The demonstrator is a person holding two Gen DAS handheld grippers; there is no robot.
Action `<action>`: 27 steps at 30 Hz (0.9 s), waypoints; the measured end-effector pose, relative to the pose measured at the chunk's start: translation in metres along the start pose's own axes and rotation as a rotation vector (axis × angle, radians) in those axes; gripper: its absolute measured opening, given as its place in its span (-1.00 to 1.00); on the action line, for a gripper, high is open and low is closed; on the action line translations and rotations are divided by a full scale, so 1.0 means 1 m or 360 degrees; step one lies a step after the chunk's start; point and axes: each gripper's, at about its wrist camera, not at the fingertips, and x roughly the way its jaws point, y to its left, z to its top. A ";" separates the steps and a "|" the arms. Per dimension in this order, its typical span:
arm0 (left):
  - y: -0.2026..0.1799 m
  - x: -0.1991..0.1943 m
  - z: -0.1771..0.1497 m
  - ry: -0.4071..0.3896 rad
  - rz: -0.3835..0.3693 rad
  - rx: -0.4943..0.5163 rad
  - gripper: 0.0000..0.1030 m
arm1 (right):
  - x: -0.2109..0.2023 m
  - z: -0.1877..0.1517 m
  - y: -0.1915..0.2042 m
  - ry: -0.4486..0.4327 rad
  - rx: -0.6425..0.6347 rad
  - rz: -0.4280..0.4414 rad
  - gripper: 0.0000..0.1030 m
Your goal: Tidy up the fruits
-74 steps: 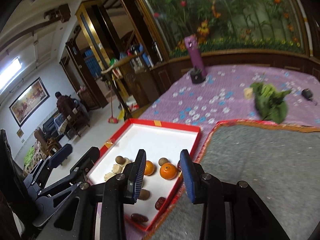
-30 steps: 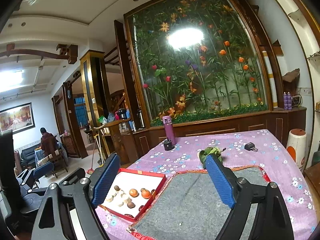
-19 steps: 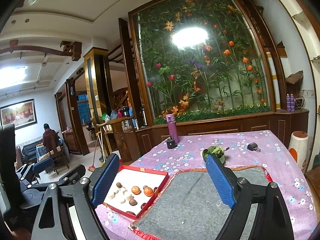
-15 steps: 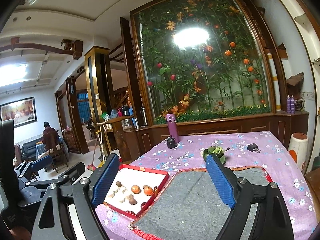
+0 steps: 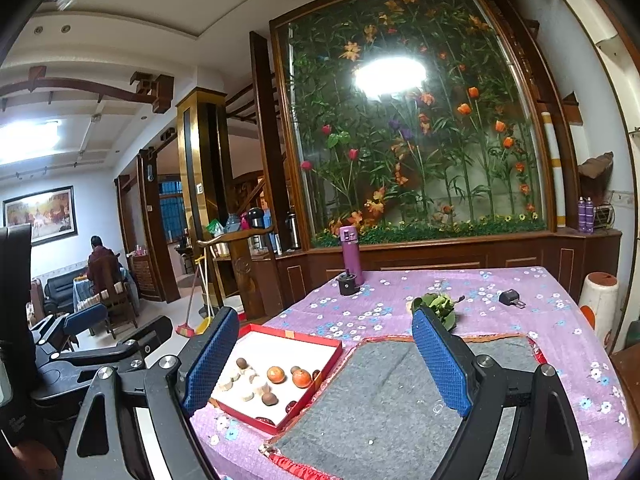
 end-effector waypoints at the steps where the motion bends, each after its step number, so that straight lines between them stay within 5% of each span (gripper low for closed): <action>1: 0.000 0.000 0.000 0.0000 0.0001 0.0003 0.94 | 0.001 -0.001 0.001 0.0002 -0.0006 0.0002 0.69; 27: 0.020 -0.008 -0.005 -0.0063 0.0041 -0.0086 0.94 | -0.008 -0.003 0.029 -0.0091 -0.0149 0.0063 0.69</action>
